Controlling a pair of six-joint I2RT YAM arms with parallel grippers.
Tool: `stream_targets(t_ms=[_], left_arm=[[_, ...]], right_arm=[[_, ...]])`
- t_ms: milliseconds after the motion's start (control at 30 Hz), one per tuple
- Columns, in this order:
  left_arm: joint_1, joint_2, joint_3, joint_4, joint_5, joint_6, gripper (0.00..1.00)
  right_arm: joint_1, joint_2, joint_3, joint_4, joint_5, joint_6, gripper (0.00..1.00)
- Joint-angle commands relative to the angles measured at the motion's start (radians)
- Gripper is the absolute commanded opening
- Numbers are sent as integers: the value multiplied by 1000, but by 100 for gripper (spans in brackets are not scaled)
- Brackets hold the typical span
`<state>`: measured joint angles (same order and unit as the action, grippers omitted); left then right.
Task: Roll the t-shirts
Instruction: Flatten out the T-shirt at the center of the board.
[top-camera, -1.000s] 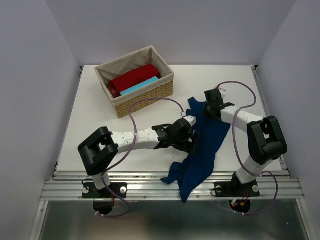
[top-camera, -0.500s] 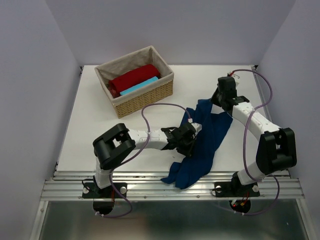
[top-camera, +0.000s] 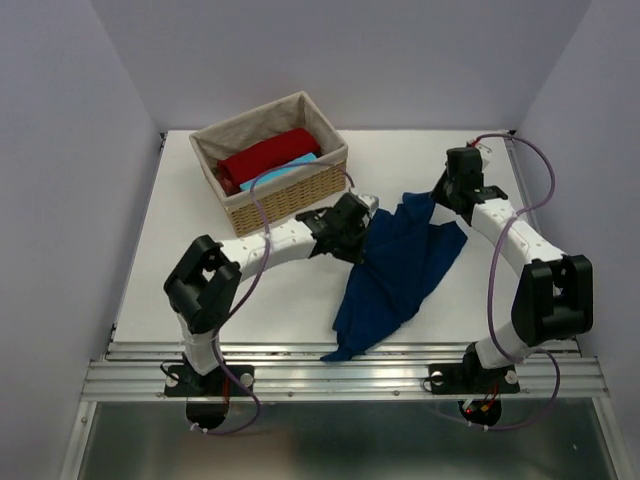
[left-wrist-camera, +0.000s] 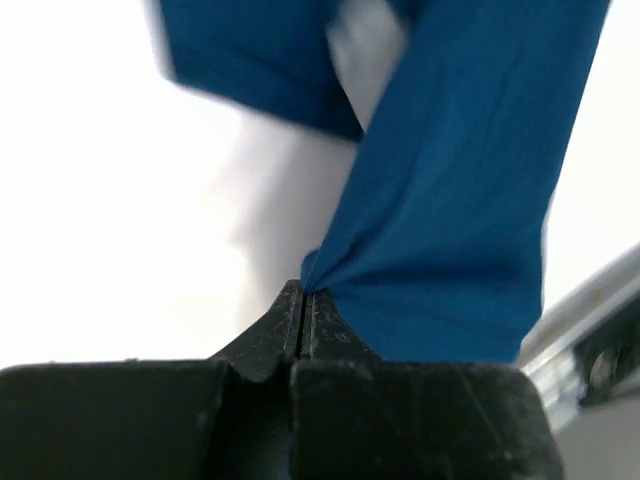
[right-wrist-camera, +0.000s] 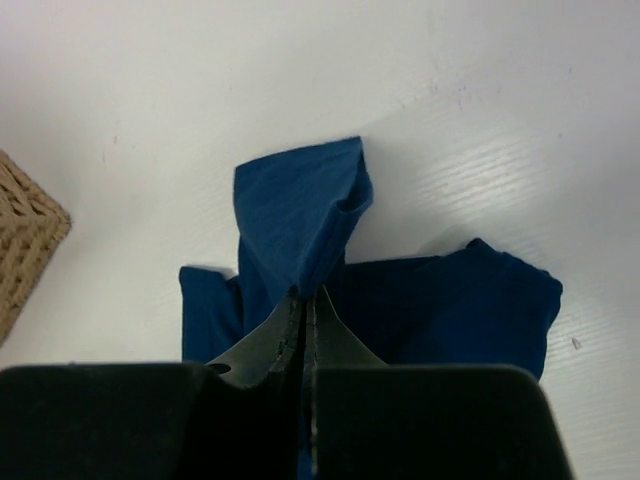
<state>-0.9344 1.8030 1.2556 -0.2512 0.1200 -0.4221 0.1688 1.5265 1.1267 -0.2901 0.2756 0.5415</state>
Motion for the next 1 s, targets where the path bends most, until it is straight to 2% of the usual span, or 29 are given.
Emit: stream_targets(t_ms=[0, 33, 133, 167, 267, 367, 433, 533, 567, 633, 667, 700, 733, 800, 833, 867, 900, 933, 967], left_arm=[[139, -88, 207, -97, -97, 120, 0], [157, -70, 319, -117, -109, 135, 0], [204, -31, 497, -195, -171, 172, 0], [212, -2, 619, -236, -177, 193, 0], [230, 33, 819, -296, -210, 232, 0], [240, 12, 880, -295, -230, 255, 0], [240, -19, 848, -274, -229, 255, 0], [240, -109, 691, -195, -166, 230, 0], [240, -158, 585, -159, -146, 206, 0], [240, -210, 459, -116, -71, 174, 1], [238, -261, 324, -74, -42, 152, 14], [240, -283, 262, -57, 1, 132, 26], [238, -321, 145, -31, 73, 100, 44], [235, -356, 46, -22, 105, 76, 83], [235, -382, 6, -26, 86, 66, 85], [235, -393, -42, -46, 58, 65, 89], [236, -402, -53, -63, -10, 63, 89], [236, -412, -58, -78, -43, 68, 89], [236, -416, -50, -104, -80, 69, 89]], right_arm=[[-35, 18, 165, 16, -1, -20, 1], [-35, 23, 200, 11, -1, -20, 1], [-63, 27, 364, -20, -1, -18, 1], [-72, 24, 405, -27, 10, -21, 1], [-72, -8, 540, -64, 37, -37, 1], [-72, -99, 562, -67, 62, -51, 1], [-72, -158, 497, -69, 71, -52, 1], [-72, -294, 366, -70, 85, -38, 1], [-72, -371, 254, -76, 88, -28, 1], [-72, -446, 130, -89, 91, -14, 1], [-72, -483, 11, -98, 83, 10, 1], [-72, -547, -45, -124, 76, 26, 1], [-72, -574, -141, -136, 45, 55, 13], [-72, -620, -221, -188, 16, 84, 34], [-72, -655, -258, -205, 4, 97, 44], [-72, -667, -319, -236, 4, 116, 66], [-72, -683, -340, -245, 7, 118, 76], [-72, -686, -352, -253, 28, 121, 90], [-72, -684, -357, -261, 40, 118, 91]])
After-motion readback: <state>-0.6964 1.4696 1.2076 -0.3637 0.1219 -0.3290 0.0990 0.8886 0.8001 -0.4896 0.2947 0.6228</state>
